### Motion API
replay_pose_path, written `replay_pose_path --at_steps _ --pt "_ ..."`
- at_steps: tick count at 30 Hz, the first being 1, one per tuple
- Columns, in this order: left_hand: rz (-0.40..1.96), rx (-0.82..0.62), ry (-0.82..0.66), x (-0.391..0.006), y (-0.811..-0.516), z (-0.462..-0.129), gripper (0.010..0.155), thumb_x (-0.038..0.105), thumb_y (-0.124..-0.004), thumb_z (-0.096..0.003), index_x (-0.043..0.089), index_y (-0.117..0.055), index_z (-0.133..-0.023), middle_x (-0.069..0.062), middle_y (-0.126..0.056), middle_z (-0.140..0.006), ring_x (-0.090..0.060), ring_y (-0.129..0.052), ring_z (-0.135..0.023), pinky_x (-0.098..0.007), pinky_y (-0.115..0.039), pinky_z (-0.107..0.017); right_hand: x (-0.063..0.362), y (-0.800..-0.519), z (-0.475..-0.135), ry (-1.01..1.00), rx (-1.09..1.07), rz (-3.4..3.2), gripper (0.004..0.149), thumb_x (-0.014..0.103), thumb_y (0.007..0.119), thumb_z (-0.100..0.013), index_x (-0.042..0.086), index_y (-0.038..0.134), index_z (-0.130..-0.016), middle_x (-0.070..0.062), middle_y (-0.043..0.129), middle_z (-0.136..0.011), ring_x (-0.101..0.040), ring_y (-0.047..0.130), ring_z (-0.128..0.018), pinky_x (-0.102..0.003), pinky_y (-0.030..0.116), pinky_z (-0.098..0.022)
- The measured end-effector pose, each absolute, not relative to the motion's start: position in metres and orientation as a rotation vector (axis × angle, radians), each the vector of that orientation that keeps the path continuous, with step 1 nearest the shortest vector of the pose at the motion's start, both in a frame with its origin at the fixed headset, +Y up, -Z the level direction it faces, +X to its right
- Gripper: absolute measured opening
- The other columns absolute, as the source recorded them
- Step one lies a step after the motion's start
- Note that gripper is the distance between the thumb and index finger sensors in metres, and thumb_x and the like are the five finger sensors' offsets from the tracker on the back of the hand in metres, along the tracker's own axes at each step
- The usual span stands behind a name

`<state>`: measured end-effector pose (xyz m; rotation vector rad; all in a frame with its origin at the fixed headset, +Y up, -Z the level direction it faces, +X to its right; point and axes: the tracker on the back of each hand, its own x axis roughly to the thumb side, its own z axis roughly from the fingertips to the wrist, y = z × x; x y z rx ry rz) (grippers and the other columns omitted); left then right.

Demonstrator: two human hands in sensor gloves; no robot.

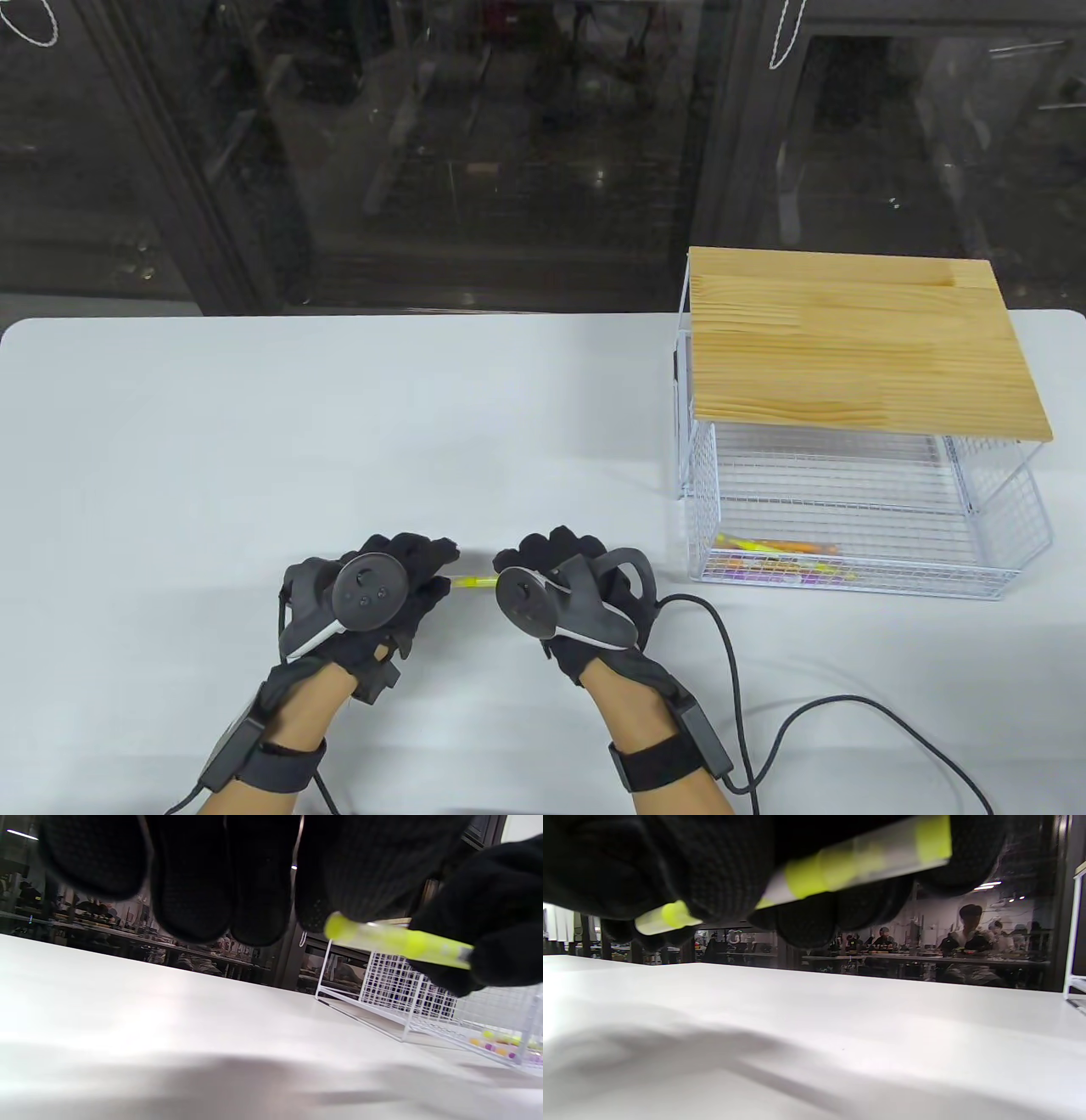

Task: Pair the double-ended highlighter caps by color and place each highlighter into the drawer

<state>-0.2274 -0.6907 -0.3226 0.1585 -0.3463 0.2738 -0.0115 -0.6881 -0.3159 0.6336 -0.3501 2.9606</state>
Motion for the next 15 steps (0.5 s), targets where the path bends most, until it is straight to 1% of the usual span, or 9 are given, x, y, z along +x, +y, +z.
replay_pose_path --at_steps 7,11,15 --pt "0.287 0.157 -0.302 -0.236 -0.691 -0.326 0.051 0.043 -0.084 -0.0379 0.033 -0.088 -0.088 -0.001 -0.096 -0.085 -0.034 -0.097 -0.066 -0.058 -0.082 -0.045 0.011 -0.670 -0.316 -0.494 0.537 2.919 0.045 0.036 0.085 -0.037 0.034 0.087 -0.081 0.005 0.096 -0.076 -0.027 0.091 -0.064 -0.050 0.076 -0.054" --pt "0.293 0.149 -0.288 -0.238 -0.691 -0.327 0.051 0.042 -0.084 -0.0380 0.033 -0.088 -0.088 -0.001 -0.096 -0.085 -0.034 -0.097 -0.066 -0.058 -0.082 -0.045 0.025 -0.658 -0.313 -0.603 0.482 2.880 0.048 0.035 0.085 -0.037 0.036 0.087 -0.085 0.007 0.095 -0.076 -0.027 0.091 -0.063 -0.050 0.076 -0.055" --pt "0.296 0.143 -0.282 -0.238 -0.691 -0.327 0.051 0.043 -0.083 -0.0381 0.032 -0.088 -0.088 -0.001 -0.097 -0.084 -0.035 -0.097 -0.065 -0.058 -0.082 -0.045 0.046 -0.646 -0.311 -0.685 0.402 2.861 0.046 0.036 0.085 -0.036 0.037 0.090 -0.082 0.009 0.096 -0.075 -0.026 0.091 -0.065 -0.050 0.076 -0.055"
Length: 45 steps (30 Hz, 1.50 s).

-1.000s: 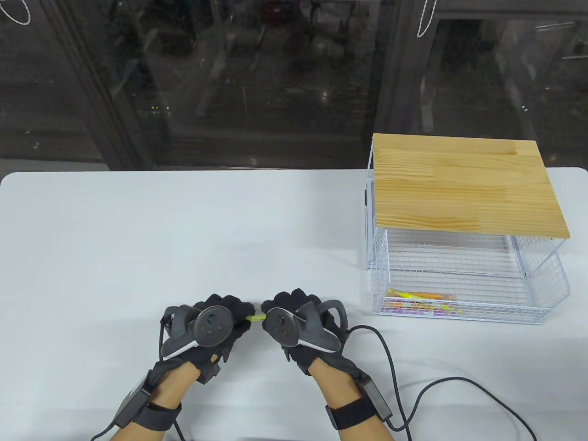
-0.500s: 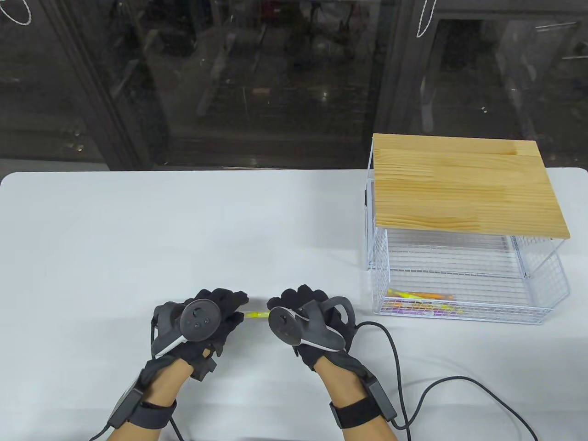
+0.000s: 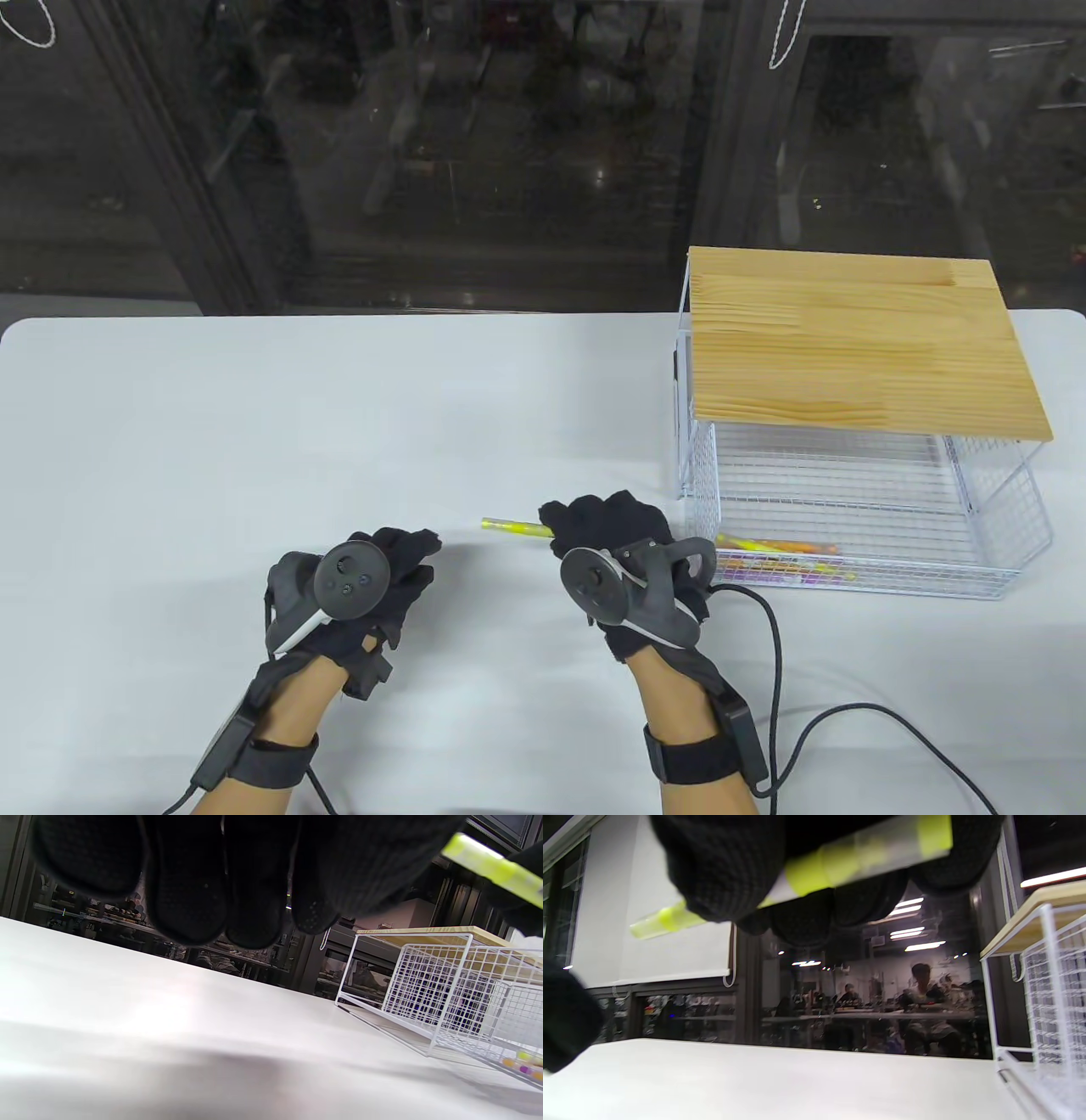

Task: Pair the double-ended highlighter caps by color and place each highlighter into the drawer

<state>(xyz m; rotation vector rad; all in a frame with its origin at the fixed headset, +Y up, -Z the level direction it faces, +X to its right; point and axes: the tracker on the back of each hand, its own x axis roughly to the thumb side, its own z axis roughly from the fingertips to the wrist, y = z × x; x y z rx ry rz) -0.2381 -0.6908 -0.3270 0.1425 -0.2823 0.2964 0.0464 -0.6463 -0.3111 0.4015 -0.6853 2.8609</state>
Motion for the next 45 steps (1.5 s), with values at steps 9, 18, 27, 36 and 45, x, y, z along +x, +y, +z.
replay_pose_path --at_steps 9,18,27,36,45 --pt "0.302 0.144 -0.277 -0.240 -0.692 -0.328 0.050 0.043 -0.083 -0.0381 0.031 -0.091 -0.086 -0.002 -0.099 -0.082 -0.035 -0.098 -0.064 -0.057 -0.083 -0.043 0.100 -0.632 -0.309 -0.748 0.157 2.813 0.045 0.035 0.085 -0.037 0.038 0.088 -0.082 0.009 0.094 -0.080 -0.030 0.087 -0.070 -0.052 0.073 -0.058" --pt "0.303 0.134 -0.272 -0.241 -0.692 -0.328 0.050 0.044 -0.083 -0.0381 0.031 -0.091 -0.086 -0.002 -0.099 -0.082 -0.035 -0.098 -0.064 -0.057 -0.083 -0.043 0.152 -0.629 -0.306 -0.784 -0.049 2.718 0.045 0.034 0.085 -0.038 0.037 0.087 -0.083 0.009 0.093 -0.081 -0.029 0.085 -0.071 -0.051 0.072 -0.057" --pt "0.300 0.114 -0.269 -0.242 -0.692 -0.328 0.050 0.044 -0.082 -0.0384 0.031 -0.090 -0.086 -0.002 -0.099 -0.082 -0.035 -0.098 -0.064 -0.057 -0.083 -0.043 0.197 -0.640 -0.305 -0.804 -0.340 2.655 0.045 0.034 0.085 -0.038 0.039 0.086 -0.082 0.012 0.092 -0.082 -0.031 0.082 -0.074 -0.055 0.067 -0.058" --pt "0.302 0.101 -0.268 -0.241 -0.693 -0.328 0.050 0.044 -0.082 -0.0384 0.031 -0.090 -0.086 -0.002 -0.099 -0.082 -0.035 -0.098 -0.064 -0.057 -0.084 -0.043 0.238 -0.665 -0.308 -0.651 -0.603 2.568 0.046 0.032 0.087 -0.038 0.041 0.086 -0.083 0.010 0.092 -0.086 -0.037 0.075 -0.079 -0.057 0.062 -0.059" --pt "0.302 0.089 -0.267 -0.241 -0.694 -0.328 0.050 0.044 -0.082 -0.0385 0.031 -0.090 -0.087 -0.002 -0.099 -0.082 -0.035 -0.098 -0.064 -0.057 -0.084 -0.042 0.247 -0.681 -0.316 -0.543 -0.680 2.594 0.047 0.029 0.091 -0.038 0.040 0.088 -0.083 0.008 0.091 -0.090 -0.042 0.069 -0.083 -0.060 0.059 -0.058"
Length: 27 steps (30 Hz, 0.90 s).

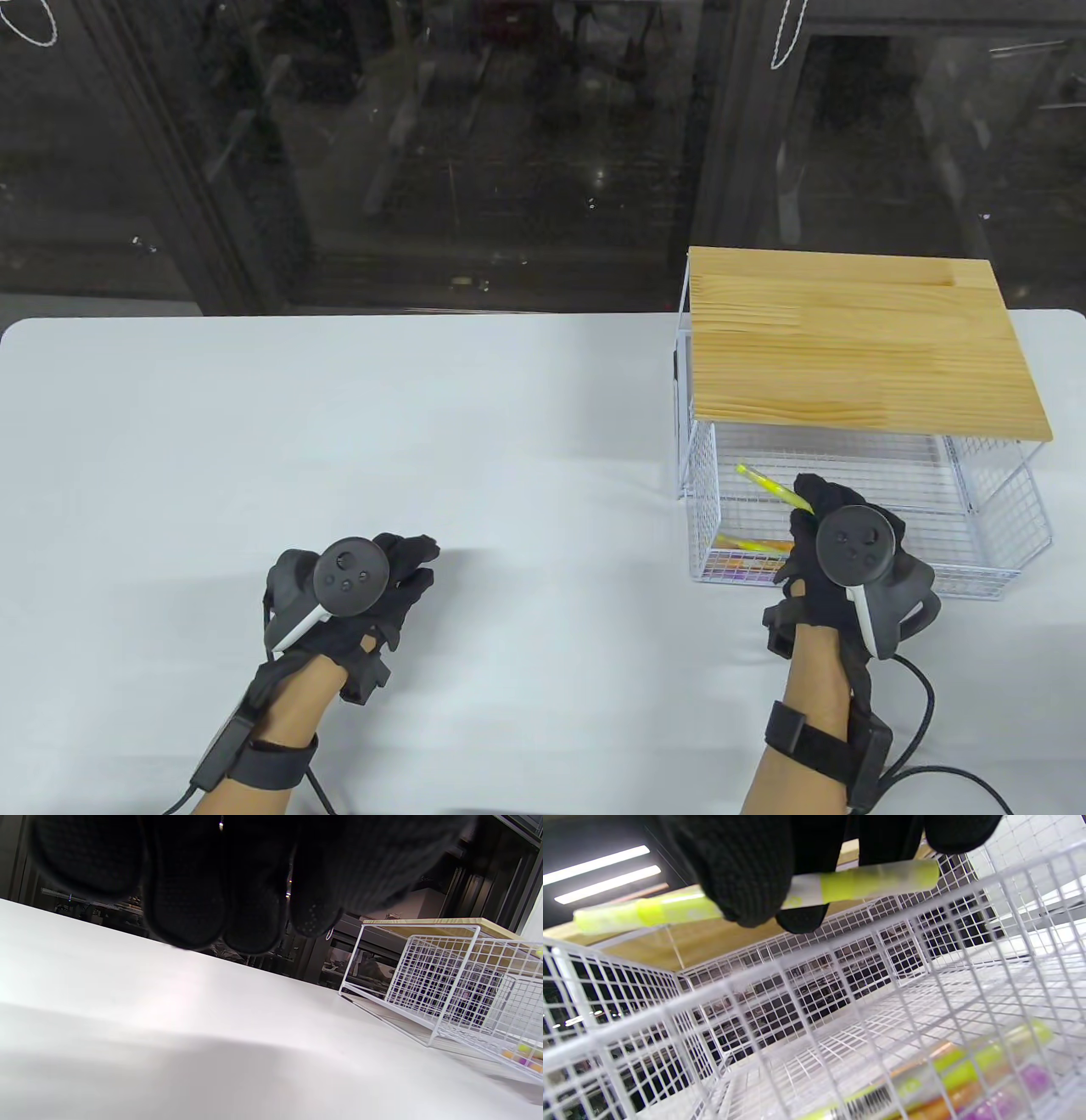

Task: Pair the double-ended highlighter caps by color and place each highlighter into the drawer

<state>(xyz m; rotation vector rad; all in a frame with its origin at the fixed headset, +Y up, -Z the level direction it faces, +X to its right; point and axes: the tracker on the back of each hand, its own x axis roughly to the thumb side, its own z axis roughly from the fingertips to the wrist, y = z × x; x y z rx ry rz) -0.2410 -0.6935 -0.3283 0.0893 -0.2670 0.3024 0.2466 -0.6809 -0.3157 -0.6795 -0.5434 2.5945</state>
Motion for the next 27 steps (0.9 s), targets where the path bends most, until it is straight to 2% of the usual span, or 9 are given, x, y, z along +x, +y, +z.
replay_pose_path --at_steps 10,19,27 --pt "0.302 0.079 -0.270 -0.240 -0.694 -0.329 0.050 0.044 -0.082 -0.0386 0.031 -0.090 -0.087 -0.002 -0.099 -0.082 -0.035 -0.098 -0.064 -0.057 -0.083 -0.042 0.243 -0.686 -0.321 -0.315 -0.641 2.631 0.048 0.023 0.091 -0.037 0.040 0.092 -0.083 0.007 0.089 -0.096 -0.047 0.061 -0.089 -0.064 0.052 -0.059" --pt "0.322 0.109 -0.271 -0.241 -0.692 -0.328 0.050 0.044 -0.082 -0.0384 0.031 -0.091 -0.086 -0.002 -0.100 -0.081 -0.035 -0.099 -0.063 -0.057 -0.084 -0.042 0.221 -0.660 -0.311 -0.523 -0.603 2.635 0.047 0.031 0.092 -0.040 0.037 0.089 -0.086 0.006 0.087 -0.097 -0.041 0.066 -0.092 -0.064 0.054 -0.064" --pt "0.343 0.134 -0.268 -0.244 -0.689 -0.328 0.049 0.044 -0.082 -0.0383 0.030 -0.092 -0.084 -0.002 -0.101 -0.079 -0.035 -0.101 -0.060 -0.056 -0.084 -0.041 0.206 -0.644 -0.293 -0.627 -0.452 2.671 0.045 0.038 0.089 -0.043 0.030 0.089 -0.087 -0.001 0.091 -0.093 -0.039 0.075 -0.089 -0.063 0.059 -0.064"
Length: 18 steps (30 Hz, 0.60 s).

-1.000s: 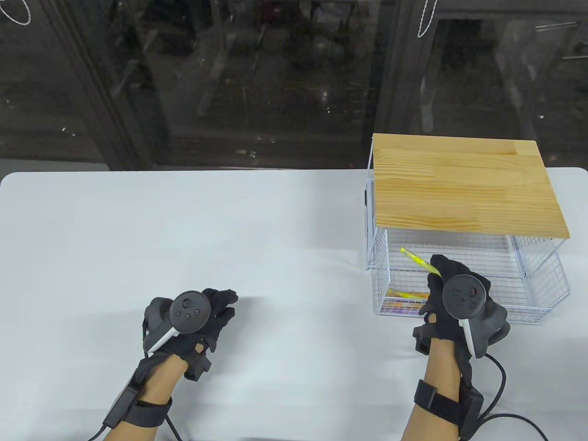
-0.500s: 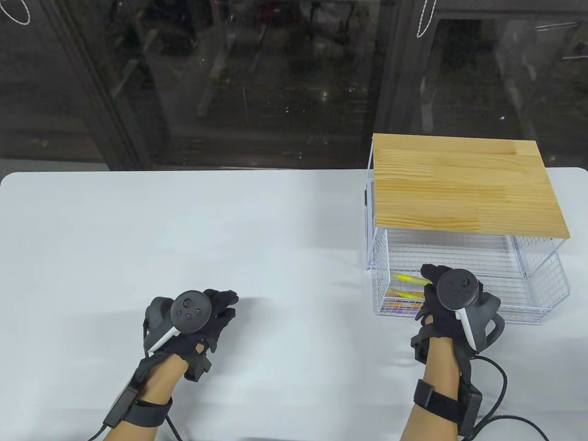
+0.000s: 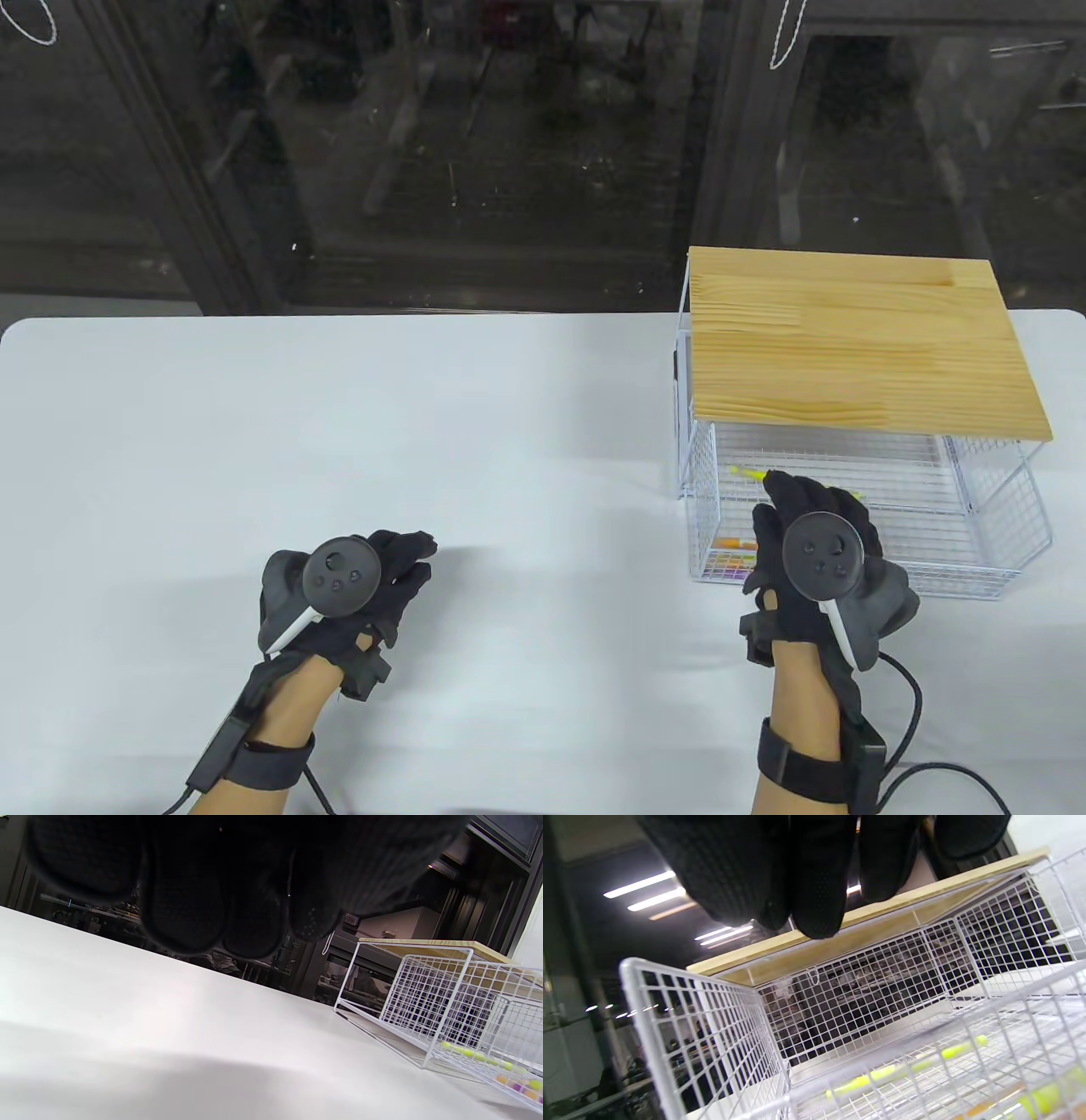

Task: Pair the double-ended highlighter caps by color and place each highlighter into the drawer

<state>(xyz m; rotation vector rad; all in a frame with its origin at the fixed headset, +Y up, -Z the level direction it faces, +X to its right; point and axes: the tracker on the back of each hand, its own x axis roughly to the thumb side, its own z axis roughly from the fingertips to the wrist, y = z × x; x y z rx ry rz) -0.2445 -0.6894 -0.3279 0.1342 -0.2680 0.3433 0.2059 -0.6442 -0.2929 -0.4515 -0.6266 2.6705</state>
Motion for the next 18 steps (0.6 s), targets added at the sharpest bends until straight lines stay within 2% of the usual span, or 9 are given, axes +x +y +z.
replay_pose_path --at_steps 6,12,18 --pt "0.320 0.137 -0.293 -0.239 -0.692 -0.328 0.049 0.044 -0.082 -0.0384 0.030 -0.093 -0.083 -0.002 -0.102 -0.078 -0.034 -0.102 -0.058 -0.055 -0.085 -0.040 0.207 -0.656 -0.285 -0.577 -0.288 2.862 0.043 0.038 0.088 -0.042 0.032 0.091 -0.085 0.001 0.094 -0.090 -0.038 0.080 -0.086 -0.061 0.063 -0.064" --pt "0.324 0.193 -0.333 -0.225 -0.685 -0.324 0.048 0.044 -0.082 -0.0386 0.030 -0.093 -0.083 -0.002 -0.103 -0.077 -0.034 -0.102 -0.058 -0.056 -0.085 -0.040 0.207 -0.667 -0.288 -0.485 -0.315 2.924 0.043 0.032 0.087 -0.043 0.036 0.089 -0.086 0.003 0.092 -0.092 -0.037 0.078 -0.088 -0.062 0.061 -0.065" --pt "0.259 0.224 -0.398 -0.184 -0.665 -0.335 0.048 0.045 -0.081 -0.0389 0.030 -0.093 -0.083 -0.002 -0.102 -0.078 -0.035 -0.101 -0.059 -0.057 -0.084 -0.041 0.216 -0.671 -0.289 -0.382 -0.384 2.914 0.048 0.027 0.091 -0.042 0.036 0.086 -0.088 0.003 0.087 -0.097 -0.039 0.072 -0.092 -0.065 0.055 -0.066"
